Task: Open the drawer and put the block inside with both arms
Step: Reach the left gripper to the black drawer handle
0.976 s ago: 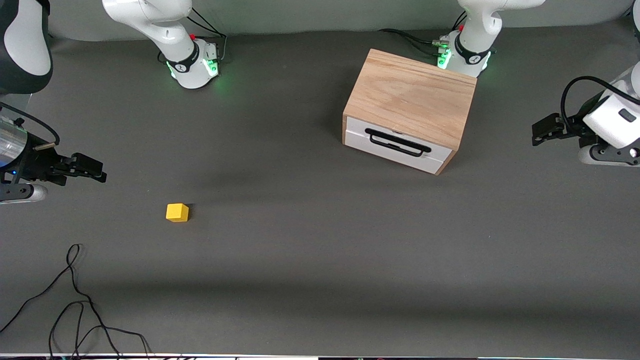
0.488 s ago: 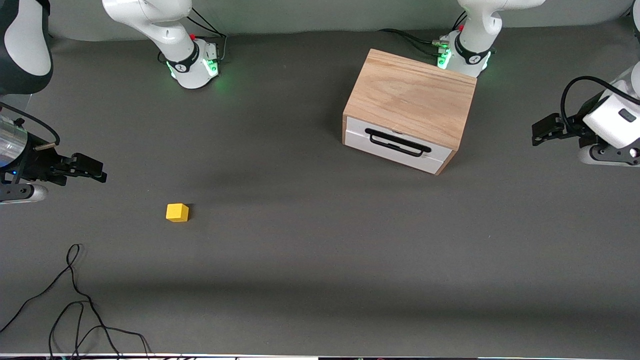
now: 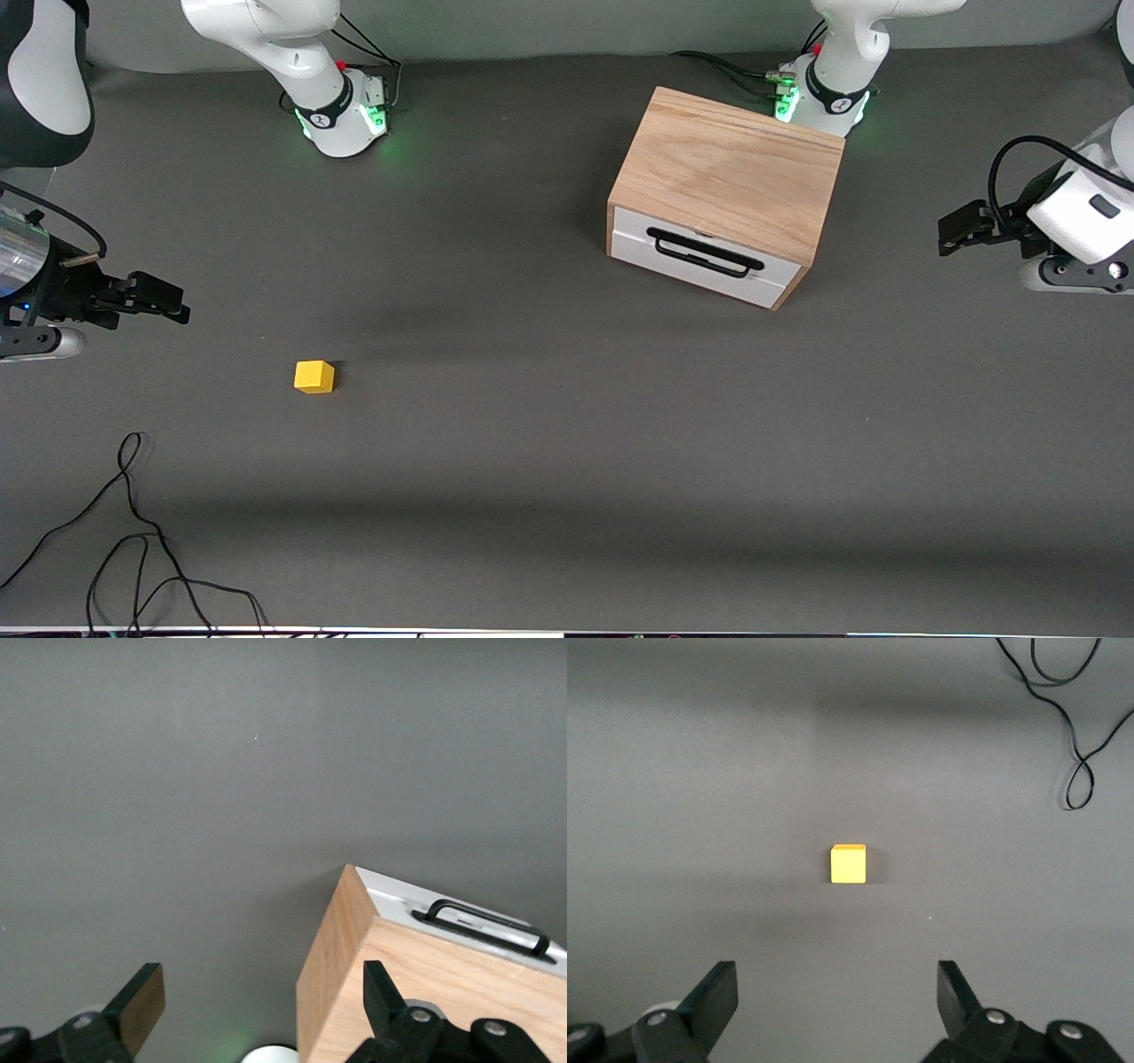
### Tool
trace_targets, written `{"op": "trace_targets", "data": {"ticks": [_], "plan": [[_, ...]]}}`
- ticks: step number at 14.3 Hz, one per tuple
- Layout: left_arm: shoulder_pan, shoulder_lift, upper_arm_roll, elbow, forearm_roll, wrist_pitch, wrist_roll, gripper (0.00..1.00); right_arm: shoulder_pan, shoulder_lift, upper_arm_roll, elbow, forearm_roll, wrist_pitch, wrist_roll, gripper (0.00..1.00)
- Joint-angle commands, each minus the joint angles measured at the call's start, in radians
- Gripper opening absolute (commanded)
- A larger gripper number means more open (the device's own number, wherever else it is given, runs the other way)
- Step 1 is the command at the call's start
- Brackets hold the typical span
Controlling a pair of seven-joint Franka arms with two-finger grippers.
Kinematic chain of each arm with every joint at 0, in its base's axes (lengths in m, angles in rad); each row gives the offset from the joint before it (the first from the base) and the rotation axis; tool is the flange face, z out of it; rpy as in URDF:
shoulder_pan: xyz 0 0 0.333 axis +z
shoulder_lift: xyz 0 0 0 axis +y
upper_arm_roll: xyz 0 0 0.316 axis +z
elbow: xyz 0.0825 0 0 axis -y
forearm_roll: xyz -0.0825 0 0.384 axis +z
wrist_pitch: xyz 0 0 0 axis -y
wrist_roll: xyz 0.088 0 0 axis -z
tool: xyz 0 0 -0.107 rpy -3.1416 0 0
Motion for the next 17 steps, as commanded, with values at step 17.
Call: {"op": "trace_targets", "data": {"ticks": [17], "plan": [[-0.493,0.14,-0.045,0.012,0.004,0.078,-1.654,1.0,0.009,0.014,-0.007,0.019,0.018,-0.006,0.015,1.0]]}}
